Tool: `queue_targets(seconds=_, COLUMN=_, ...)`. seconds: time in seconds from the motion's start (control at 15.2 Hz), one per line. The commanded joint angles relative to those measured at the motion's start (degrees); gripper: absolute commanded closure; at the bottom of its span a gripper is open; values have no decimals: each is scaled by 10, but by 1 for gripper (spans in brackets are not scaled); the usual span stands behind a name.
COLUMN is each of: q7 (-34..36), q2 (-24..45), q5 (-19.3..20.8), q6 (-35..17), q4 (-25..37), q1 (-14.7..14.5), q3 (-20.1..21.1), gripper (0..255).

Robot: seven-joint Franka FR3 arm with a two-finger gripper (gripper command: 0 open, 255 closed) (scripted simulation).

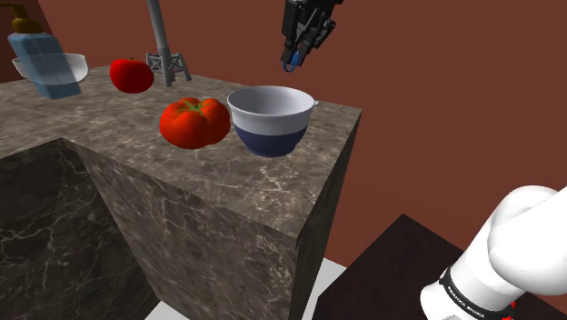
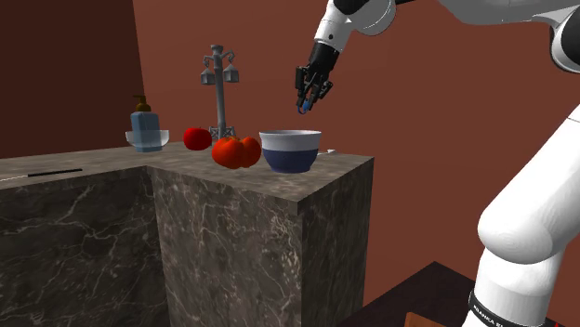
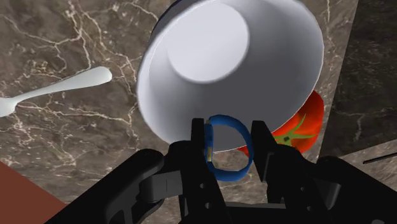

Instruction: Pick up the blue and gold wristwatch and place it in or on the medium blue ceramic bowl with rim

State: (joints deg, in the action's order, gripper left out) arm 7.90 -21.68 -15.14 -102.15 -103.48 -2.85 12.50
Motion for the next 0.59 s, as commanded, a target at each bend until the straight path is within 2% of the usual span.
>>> queue_targets(seconds=0.0, q7=-4, q2=-8, q5=-2, q6=-15, q4=-23, q1=-1, q3=0, gripper=255)
queue_targets(seconds=0.53, q7=-17, q2=-27, q5=-11, q6=-73, q4=-102, q1=-4, q3=2, gripper=255)
